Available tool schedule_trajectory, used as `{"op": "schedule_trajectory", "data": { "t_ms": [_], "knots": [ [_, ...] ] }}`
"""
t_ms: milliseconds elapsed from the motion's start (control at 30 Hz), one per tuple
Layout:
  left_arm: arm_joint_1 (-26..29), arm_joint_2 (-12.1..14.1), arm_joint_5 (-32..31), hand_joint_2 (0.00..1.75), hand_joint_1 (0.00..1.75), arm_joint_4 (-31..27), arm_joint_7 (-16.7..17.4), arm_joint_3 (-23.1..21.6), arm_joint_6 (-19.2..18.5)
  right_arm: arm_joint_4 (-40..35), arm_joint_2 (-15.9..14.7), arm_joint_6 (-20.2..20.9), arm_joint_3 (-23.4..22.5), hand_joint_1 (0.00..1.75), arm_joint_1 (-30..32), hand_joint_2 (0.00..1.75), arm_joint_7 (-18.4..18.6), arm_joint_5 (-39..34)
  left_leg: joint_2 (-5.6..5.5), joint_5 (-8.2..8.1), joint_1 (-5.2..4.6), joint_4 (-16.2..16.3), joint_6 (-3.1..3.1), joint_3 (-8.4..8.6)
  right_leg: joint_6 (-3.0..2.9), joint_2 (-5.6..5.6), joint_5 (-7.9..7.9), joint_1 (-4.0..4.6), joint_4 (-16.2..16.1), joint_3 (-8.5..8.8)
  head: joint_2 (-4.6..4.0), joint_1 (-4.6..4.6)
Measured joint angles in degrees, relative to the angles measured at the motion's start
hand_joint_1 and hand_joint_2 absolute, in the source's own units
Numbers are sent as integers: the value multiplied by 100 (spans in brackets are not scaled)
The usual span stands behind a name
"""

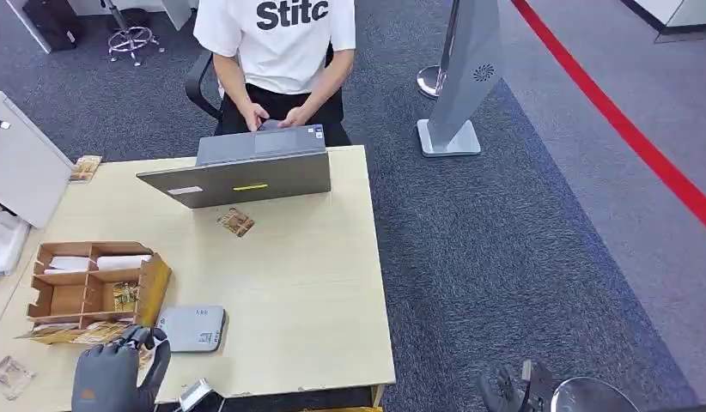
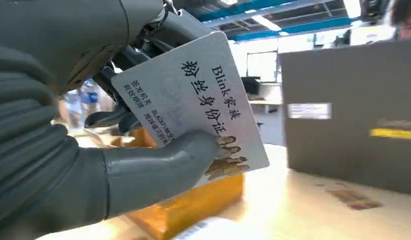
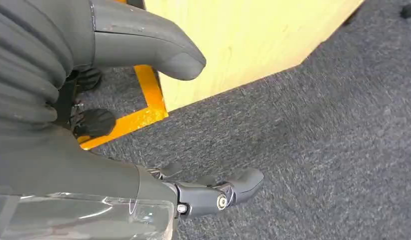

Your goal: Pass the card to the sensor for recognition and then transmit it.

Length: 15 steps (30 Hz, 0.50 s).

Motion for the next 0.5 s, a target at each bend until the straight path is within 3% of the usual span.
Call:
{"op": "schedule_trajectory", "data": {
  "t_ms": [300, 500],
  "knots": [
    [-489, -135, -118, 175, 175, 921, -9, 663, -13, -13, -13, -26, 317, 0, 14, 175, 122, -175, -1, 4, 3, 0, -4, 0, -1, -1, 1, 2, 1, 1, 0, 0],
    [-531, -144, -125, 175, 175, 995, -9, 709, -13, -26, -15, -30, 348, 0, 28, 175, 122, -175, -2, 4, 3, 0, -4, 0, -1, -1, 1, 2, 1, 1, 0, 2]
  ]
}}
